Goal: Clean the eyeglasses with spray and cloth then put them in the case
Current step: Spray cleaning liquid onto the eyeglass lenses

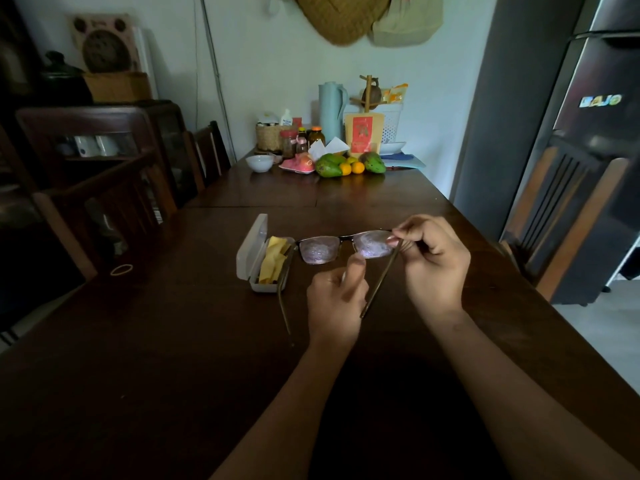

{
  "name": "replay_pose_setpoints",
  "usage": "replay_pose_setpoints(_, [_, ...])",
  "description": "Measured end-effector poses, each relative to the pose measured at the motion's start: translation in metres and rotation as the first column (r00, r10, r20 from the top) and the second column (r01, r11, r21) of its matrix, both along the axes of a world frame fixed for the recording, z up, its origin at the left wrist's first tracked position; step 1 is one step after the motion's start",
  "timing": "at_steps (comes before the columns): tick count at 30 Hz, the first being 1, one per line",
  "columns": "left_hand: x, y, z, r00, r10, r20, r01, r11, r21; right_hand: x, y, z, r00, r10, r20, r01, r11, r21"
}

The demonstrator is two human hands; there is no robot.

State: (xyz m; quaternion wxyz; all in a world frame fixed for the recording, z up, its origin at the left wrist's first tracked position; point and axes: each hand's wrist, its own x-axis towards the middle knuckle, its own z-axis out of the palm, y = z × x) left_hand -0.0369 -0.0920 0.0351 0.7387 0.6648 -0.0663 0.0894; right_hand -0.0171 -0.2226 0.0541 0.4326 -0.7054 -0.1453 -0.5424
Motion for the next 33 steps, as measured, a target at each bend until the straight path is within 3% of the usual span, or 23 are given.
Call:
replay_pose_setpoints(4, [-0.005,0.021,0.001,0.987,-0.152,0.047,0.139,0.968,0.207,0.003,-0.007,-0.003,0.999,0.022,-0.032,-0.021,0.999,0.024])
replay_pose_setpoints(6, [-0.005,0.041,0.002,0.965,-0.262,0.020,0.236,0.898,0.371,0.006,-0.013,-0.006,0.998,0.036,-0.059,-0.036,0.999,0.015])
replay_pose_setpoints(9, [-0.003,0.074,-0.003,0.919,-0.372,-0.131,0.372,0.708,0.600,0.011,-0.024,-0.014,0.992,0.045,-0.116,-0.048,0.999,-0.023])
replay_pose_setpoints(12, [0.001,0.100,0.000,0.873,-0.385,-0.299,0.485,0.624,0.613,0.016,-0.033,-0.022,0.984,0.065,-0.168,-0.071,0.997,-0.033])
replay_pose_setpoints(14, [0.005,0.116,0.005,0.868,-0.377,-0.322,0.496,0.636,0.591,0.021,-0.037,-0.027,0.980,0.073,-0.186,-0.081,0.996,-0.040])
replay_pose_setpoints(17, [0.013,0.140,0.008,0.879,-0.351,-0.322,0.464,0.782,0.416,0.026,-0.041,-0.033,0.971,0.080,-0.226,-0.095,0.994,-0.055])
replay_pose_setpoints(19, [0.017,0.147,0.007,0.897,-0.347,-0.274,0.422,0.857,0.296,0.028,-0.041,-0.036,0.961,0.093,-0.260,-0.125,0.986,-0.109])
replay_pose_setpoints(23, [0.024,0.142,0.002,0.937,-0.309,-0.160,0.340,0.913,0.227,0.030,-0.041,-0.042,0.942,0.112,-0.318,-0.185,0.960,-0.208])
replay_pose_setpoints(27, [0.028,0.138,-0.009,0.956,-0.282,-0.078,0.292,0.939,0.180,0.027,-0.037,-0.046,0.860,0.207,-0.466,-0.291,0.950,-0.116])
replay_pose_setpoints(33, [0.025,0.138,-0.015,0.952,-0.303,-0.051,0.306,0.925,0.225,0.025,-0.040,-0.045,0.633,0.371,-0.679,-0.400,0.908,0.123])
